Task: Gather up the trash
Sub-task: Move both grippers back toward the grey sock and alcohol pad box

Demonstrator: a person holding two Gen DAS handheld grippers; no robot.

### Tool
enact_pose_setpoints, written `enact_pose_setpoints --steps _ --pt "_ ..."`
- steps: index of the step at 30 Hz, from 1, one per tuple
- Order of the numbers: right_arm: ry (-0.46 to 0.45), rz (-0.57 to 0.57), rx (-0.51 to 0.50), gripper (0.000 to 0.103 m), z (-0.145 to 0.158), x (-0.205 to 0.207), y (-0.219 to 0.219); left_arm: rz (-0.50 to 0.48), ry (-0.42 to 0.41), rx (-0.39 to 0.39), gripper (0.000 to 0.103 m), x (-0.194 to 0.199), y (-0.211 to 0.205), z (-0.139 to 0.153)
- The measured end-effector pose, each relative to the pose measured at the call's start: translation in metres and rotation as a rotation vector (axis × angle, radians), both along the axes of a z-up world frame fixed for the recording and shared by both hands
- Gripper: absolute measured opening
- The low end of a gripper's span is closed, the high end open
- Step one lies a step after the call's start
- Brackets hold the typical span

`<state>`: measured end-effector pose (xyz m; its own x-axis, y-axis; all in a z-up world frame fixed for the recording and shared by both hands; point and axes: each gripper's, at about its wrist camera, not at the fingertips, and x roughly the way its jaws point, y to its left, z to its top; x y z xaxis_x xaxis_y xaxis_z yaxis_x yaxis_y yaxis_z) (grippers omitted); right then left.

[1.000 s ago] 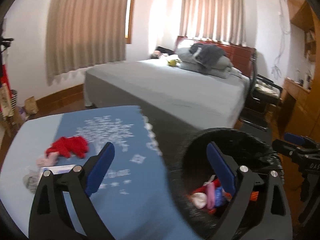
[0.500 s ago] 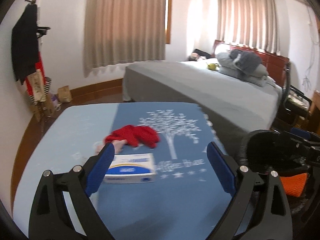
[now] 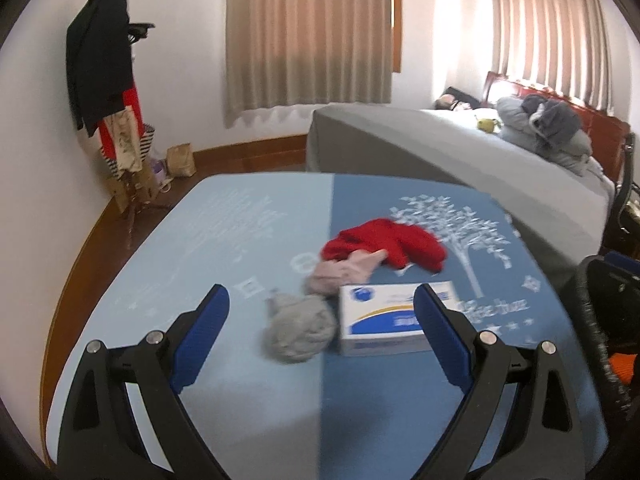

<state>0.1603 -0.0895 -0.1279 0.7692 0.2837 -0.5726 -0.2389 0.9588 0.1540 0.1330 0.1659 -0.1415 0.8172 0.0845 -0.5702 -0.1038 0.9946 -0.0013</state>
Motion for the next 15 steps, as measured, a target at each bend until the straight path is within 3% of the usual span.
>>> enact_pose_setpoints --steps 6,15 --pt "0.016 0.028 -0.019 0.097 -0.012 0.012 0.021 0.039 0.038 -0.014 0.090 0.010 0.023 -0.020" --pt "0.051 0.047 -0.038 0.097 -0.029 0.023 0.036 0.031 0.113 -0.067 0.077 0.029 0.035 -0.042"
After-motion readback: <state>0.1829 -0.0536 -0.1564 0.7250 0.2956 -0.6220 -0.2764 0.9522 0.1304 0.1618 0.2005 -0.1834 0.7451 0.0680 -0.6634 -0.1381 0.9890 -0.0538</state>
